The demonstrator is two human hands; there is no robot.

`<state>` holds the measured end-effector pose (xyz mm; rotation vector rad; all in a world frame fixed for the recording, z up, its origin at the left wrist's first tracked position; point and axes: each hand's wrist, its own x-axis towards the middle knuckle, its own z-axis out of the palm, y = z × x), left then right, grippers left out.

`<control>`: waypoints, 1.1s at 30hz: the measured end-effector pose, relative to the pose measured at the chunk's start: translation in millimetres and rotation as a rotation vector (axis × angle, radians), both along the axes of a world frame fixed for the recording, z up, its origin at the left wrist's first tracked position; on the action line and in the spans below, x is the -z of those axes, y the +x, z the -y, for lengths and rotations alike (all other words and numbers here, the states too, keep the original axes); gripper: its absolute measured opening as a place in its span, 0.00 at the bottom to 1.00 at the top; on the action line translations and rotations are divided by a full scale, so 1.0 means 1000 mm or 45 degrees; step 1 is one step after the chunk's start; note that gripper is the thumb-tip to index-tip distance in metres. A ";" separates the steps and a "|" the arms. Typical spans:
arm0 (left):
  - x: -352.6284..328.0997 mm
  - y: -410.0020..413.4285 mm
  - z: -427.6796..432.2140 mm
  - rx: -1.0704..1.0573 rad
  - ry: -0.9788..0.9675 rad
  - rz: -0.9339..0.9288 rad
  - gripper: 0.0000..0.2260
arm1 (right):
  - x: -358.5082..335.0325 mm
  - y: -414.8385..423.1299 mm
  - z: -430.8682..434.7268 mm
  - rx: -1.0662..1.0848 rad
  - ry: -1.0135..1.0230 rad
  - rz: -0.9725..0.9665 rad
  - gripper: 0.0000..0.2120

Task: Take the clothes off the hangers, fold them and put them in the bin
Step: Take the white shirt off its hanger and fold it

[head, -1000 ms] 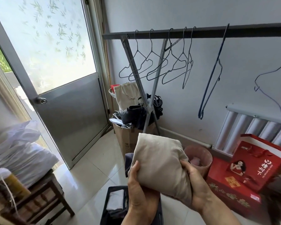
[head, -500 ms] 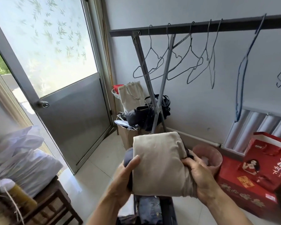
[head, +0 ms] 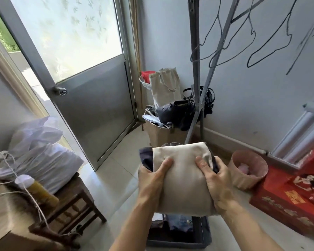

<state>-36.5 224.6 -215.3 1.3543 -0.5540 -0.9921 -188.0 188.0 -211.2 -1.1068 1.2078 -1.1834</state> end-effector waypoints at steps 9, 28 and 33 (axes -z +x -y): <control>0.053 0.054 0.089 -0.032 0.047 0.094 0.03 | 0.060 0.044 0.096 -0.003 0.088 -0.029 0.13; 0.435 0.064 0.201 0.107 0.462 0.279 0.23 | 0.440 0.040 0.209 0.006 0.482 -0.310 0.14; 0.536 0.040 0.207 0.086 0.632 0.028 0.15 | 0.546 0.019 0.210 0.093 0.652 -0.253 0.13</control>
